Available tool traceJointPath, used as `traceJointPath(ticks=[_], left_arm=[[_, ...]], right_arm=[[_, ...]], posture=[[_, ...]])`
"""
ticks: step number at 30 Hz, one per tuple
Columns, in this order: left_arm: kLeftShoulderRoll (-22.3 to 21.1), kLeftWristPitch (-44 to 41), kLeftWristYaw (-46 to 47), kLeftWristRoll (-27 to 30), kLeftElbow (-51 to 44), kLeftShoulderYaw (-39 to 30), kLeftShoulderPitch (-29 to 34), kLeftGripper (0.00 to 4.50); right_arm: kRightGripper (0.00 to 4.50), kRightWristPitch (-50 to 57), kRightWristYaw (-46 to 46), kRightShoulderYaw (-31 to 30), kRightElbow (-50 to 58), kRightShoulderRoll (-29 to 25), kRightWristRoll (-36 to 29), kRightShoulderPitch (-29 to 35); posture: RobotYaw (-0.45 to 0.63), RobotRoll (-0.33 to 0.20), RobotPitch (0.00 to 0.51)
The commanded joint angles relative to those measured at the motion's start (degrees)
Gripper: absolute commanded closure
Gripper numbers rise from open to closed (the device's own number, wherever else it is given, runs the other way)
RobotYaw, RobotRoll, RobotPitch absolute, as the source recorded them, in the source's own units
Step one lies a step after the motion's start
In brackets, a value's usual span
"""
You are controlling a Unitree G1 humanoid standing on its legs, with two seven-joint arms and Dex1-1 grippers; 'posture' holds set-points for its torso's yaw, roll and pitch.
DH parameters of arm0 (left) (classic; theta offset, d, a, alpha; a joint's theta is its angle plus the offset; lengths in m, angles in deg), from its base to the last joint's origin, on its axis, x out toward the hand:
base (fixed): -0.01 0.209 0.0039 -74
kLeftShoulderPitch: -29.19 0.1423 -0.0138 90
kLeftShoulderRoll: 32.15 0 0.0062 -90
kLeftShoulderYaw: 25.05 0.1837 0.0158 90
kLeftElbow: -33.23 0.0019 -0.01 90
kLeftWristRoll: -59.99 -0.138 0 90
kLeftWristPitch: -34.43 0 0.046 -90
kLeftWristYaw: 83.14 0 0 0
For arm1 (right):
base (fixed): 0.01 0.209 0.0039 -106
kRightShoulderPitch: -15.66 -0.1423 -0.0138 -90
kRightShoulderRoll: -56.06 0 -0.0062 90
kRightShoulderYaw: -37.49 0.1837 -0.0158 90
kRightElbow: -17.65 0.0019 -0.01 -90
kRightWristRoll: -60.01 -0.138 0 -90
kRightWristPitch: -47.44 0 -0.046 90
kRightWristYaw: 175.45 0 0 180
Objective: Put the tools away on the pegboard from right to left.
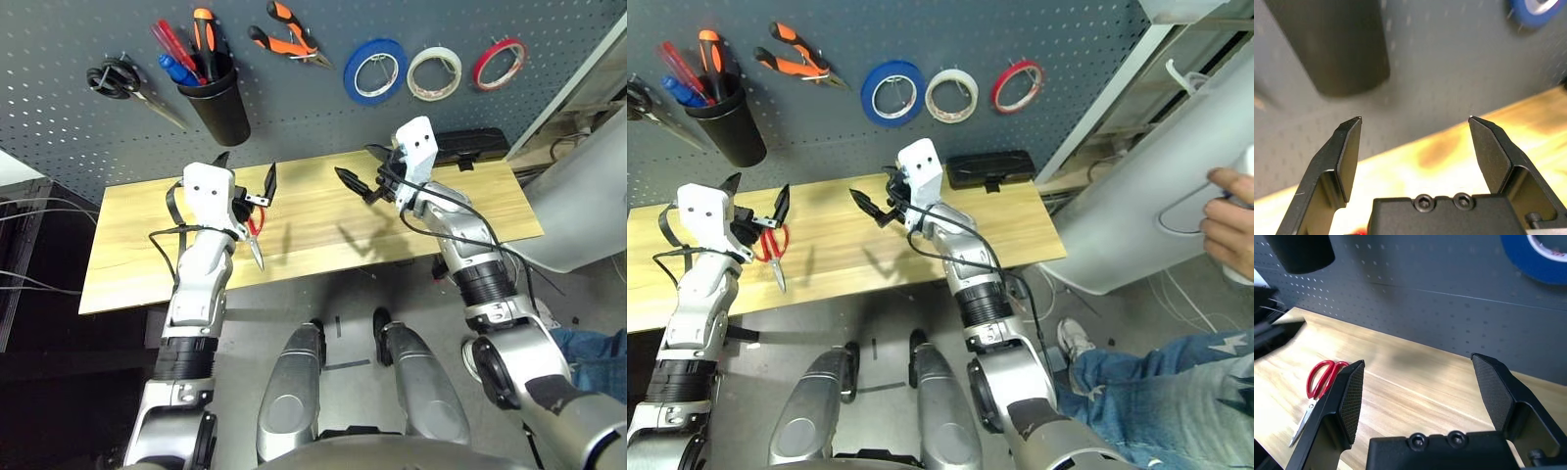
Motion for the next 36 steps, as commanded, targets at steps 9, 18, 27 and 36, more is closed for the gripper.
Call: traceJointPath(ticks=[9,18,27,36], left_arm=[[-1.67,-2.65,5.37,-1.48,27.40,-3.33,-7.50,0.04],[-5.02,1.88,7.59,-0.85,50.66,-5.22,-16.34,0.04],[-6.70,5.49,8.28,0.35,55.06,-7.32,-17.09,0.04],[-6.35,5.38,8.27,-0.17,58.37,-7.24,-17.22,0.04]], right_arm=[[0.00,7.21,5.87,-2.21,-9.06,6.89,2.64,-3.15],[0.00,6.45,4.45,-4.15,-8.74,9.08,3.61,-2.84],[0.00,7.61,3.07,-5.55,-5.11,8.28,3.66,-0.26],[0.00,8.80,2.64,-5.60,-3.35,8.10,3.70,-0.14]], posture=[[0.06,0.000,0.337],[0.05,0.000,0.339],[0.04,0.000,0.337],[0.04,0.000,0.341]])
